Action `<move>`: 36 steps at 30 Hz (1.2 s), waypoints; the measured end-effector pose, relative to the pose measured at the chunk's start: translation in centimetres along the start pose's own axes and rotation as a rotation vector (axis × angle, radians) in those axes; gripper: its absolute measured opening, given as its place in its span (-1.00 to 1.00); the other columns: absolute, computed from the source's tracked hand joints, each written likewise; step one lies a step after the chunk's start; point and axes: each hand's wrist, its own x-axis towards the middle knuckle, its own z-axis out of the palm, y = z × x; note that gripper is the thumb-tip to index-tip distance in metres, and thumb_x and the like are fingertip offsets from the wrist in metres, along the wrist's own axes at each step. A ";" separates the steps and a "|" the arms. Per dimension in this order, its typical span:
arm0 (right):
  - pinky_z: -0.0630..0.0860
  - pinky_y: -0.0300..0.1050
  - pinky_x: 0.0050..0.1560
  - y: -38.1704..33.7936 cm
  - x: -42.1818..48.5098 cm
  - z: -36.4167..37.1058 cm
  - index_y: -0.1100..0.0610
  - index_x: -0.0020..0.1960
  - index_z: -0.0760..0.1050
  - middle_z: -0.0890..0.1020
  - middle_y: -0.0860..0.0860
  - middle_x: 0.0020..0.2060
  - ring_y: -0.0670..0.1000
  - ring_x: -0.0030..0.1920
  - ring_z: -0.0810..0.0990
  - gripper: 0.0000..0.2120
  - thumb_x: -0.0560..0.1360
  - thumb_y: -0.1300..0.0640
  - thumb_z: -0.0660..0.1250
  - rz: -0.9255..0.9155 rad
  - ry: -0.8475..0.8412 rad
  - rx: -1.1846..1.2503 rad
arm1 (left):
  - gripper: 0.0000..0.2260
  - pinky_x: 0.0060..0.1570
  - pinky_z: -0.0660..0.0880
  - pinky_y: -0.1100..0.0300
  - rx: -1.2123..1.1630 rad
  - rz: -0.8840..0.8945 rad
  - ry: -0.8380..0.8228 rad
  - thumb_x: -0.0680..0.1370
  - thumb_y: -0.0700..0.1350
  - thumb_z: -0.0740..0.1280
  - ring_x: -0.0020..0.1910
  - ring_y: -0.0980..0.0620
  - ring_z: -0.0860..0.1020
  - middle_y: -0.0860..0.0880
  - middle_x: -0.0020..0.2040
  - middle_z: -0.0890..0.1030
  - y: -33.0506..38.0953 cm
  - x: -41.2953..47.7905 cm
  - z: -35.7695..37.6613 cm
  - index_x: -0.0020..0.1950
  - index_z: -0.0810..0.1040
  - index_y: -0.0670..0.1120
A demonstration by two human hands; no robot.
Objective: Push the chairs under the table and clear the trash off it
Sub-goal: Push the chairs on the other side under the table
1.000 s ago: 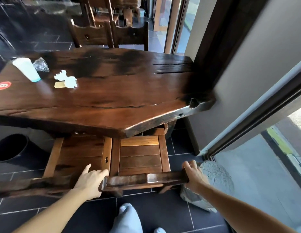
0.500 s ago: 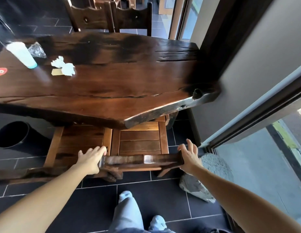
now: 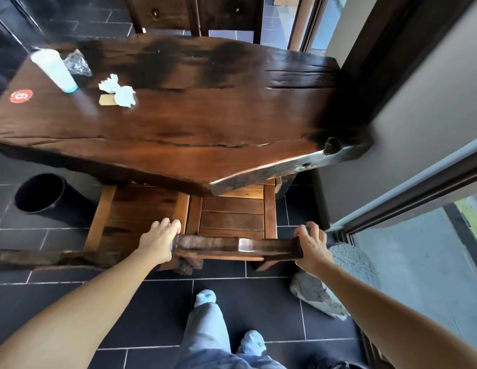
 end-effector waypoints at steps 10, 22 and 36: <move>0.33 0.34 0.27 -1.1 -0.3 -1.8 -0.01 0.26 0.21 0.28 0.01 0.24 0.10 0.31 0.24 -0.14 0.13 -0.31 0.51 0.058 -0.136 -0.124 | -0.30 0.47 0.04 -0.16 -0.229 -0.014 0.250 0.47 -0.06 0.40 0.54 -0.09 0.07 -0.11 0.53 0.17 0.6 -5.7 2.0 0.48 0.09 -0.10; 0.22 0.30 0.37 -25.7 -2.7 3.0 0.00 0.42 0.14 0.22 0.05 0.43 0.16 0.46 0.15 -0.14 0.28 -0.31 0.40 -0.754 -0.034 -0.233 | -0.21 0.48 0.07 -0.15 -0.185 -0.228 0.183 0.43 0.06 0.43 0.54 -0.03 0.06 -0.06 0.56 0.06 -13.5 -12.0 3.3 0.50 0.05 -0.07; -0.06 0.45 0.40 -35.5 -1.5 10.9 0.07 0.46 0.07 0.17 0.13 0.48 0.18 0.52 0.04 -0.19 0.39 -0.10 0.44 -0.908 -0.101 -0.619 | -0.32 0.42 -0.10 -0.31 0.029 -0.045 0.022 0.45 0.04 0.41 0.50 0.02 0.14 0.04 0.47 0.24 -24.4 -4.6 6.9 0.48 0.16 0.05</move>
